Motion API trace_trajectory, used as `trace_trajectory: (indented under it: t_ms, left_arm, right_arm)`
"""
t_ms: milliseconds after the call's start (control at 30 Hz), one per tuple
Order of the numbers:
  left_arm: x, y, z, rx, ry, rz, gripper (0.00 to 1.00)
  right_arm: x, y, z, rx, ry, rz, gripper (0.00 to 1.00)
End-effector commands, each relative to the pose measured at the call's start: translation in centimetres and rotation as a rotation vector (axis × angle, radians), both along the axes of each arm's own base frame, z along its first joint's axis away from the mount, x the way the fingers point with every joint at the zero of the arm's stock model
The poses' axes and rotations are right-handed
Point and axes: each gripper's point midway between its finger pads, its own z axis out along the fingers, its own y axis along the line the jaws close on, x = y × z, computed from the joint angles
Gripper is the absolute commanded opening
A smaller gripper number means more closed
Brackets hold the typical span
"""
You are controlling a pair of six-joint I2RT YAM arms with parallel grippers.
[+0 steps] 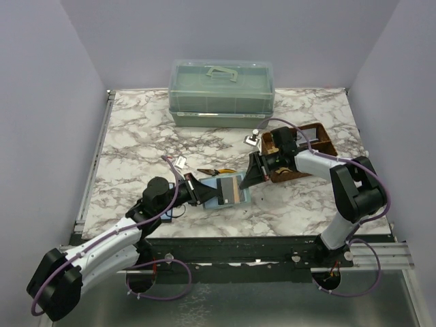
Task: Take the credit cards out of the card holder
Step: Remove the credit card from the card holder, then place the card holder at the center of the board.
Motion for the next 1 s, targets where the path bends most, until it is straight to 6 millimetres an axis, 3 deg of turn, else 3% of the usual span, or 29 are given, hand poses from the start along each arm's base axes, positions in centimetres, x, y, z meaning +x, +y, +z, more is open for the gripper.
trace_trajectory:
  t_ms: [0, 267, 533, 767, 967]
  left_arm:
    - [0.5, 1.6, -1.4, 0.043, 0.013, 0.062, 0.0]
    - [0.9, 2.3, -1.5, 0.054, 0.014, 0.076, 0.0]
    - [1.9, 5.0, 0.8, 0.074, -0.028, 0.168, 0.0]
    - [1.7, 5.1, 1.0, 0.053, -0.018, 0.176, 0.0]
    - [1.7, 5.0, 1.9, 0.03, -0.044, 0.17, 0.0]
  right_arm:
    - [0.3, -0.5, 0.8, 0.026, -0.002, -0.003, 0.0]
    - [0.2, -0.6, 1.0, 0.032, -0.001, 0.001, 0.0]
    - [0.9, -0.5, -0.1, -0.018, -0.008, -0.038, 0.0]
    - [2.0, -0.5, -3.1, -0.143, -0.019, -0.103, 0.0]
    - [2.8, -0.8, -7.6, -0.32, -0.024, -0.143, 0.0]
